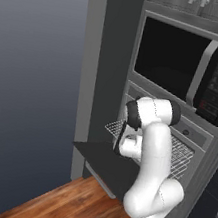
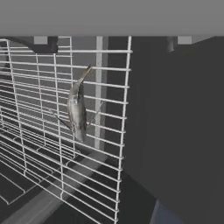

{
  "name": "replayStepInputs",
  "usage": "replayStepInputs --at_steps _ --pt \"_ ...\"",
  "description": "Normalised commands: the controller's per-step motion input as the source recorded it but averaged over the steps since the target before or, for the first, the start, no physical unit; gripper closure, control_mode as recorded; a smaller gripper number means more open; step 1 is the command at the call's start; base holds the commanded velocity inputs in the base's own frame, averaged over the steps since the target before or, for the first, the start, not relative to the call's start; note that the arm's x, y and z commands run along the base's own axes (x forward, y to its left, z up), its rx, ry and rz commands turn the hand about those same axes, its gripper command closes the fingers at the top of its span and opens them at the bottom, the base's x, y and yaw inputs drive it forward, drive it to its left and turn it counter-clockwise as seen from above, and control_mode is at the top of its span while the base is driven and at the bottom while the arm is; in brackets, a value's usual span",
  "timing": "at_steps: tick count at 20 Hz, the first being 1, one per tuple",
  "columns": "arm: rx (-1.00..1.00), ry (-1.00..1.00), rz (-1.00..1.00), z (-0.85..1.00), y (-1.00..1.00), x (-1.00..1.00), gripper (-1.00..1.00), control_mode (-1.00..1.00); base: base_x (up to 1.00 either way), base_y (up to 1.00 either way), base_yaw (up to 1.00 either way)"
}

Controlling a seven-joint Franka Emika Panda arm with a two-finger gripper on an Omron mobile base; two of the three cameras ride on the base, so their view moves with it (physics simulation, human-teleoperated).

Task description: Place the fish on the top rack of the oven, and slide the tray back inside. Close the oven door.

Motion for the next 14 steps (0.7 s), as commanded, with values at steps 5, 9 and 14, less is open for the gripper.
replayStepInputs --at_steps 5,9,14 --pt "0.06 0.03 -0.04 0.17 0.51 -0.21 -1.0 -1.0 0.0 0.0 0.0" --pt "0.08 0.02 -0.03 -0.08 0.39 -0.13 -1.0 -1.0 0.0 0.0 0.0" --pt "0.09 0.0 -0.02 -0.36 0.26 -0.02 -1.0 -1.0 0.0 0.0 0.0"
